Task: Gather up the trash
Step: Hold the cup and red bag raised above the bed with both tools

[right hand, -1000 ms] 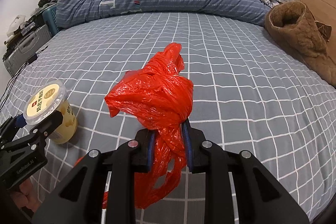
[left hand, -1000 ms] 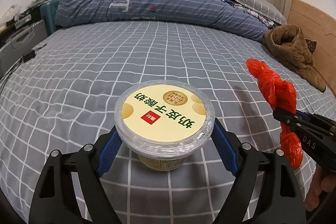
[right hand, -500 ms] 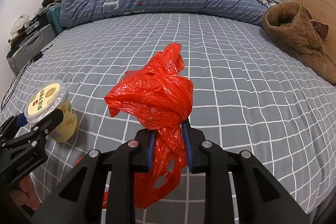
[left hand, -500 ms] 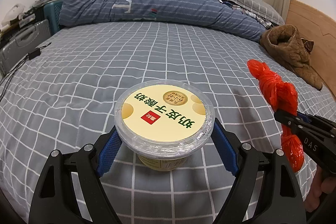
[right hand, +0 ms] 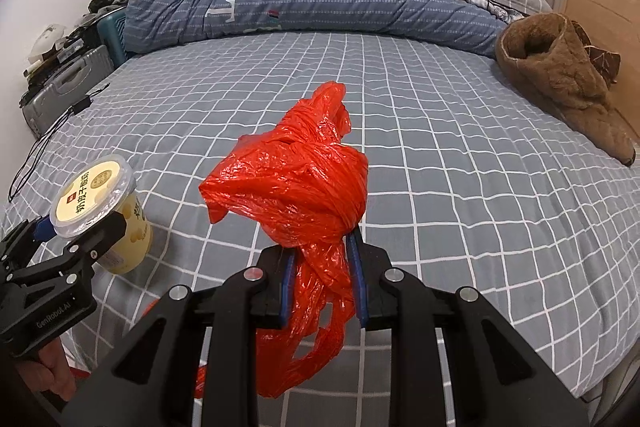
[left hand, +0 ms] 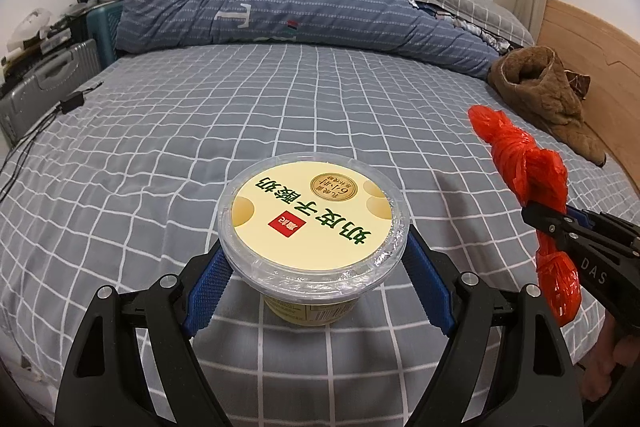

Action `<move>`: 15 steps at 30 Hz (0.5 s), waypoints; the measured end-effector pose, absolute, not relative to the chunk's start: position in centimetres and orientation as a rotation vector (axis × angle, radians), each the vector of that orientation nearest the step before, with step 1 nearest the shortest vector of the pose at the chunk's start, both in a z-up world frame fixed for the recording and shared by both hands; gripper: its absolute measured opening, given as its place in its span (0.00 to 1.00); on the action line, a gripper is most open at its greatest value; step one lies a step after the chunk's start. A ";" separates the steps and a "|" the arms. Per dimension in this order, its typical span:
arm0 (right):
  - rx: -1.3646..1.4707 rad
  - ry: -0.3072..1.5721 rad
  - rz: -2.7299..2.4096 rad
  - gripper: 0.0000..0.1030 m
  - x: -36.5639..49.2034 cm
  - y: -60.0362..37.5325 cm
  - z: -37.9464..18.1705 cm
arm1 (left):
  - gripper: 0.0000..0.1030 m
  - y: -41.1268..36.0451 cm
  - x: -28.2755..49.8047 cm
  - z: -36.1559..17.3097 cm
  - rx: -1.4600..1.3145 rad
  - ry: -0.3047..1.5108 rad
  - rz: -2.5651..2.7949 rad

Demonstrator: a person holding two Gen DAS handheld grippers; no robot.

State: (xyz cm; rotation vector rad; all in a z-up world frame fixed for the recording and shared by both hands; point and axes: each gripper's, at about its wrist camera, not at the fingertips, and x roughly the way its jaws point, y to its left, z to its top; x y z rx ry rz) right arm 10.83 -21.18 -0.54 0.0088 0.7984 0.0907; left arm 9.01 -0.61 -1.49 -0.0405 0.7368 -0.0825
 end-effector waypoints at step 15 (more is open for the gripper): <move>0.010 0.781 0.088 0.21 7.7 -21.8 0.6 | 0.78 -1.4 6.5 -0.4 -0.019 0.728 -0.090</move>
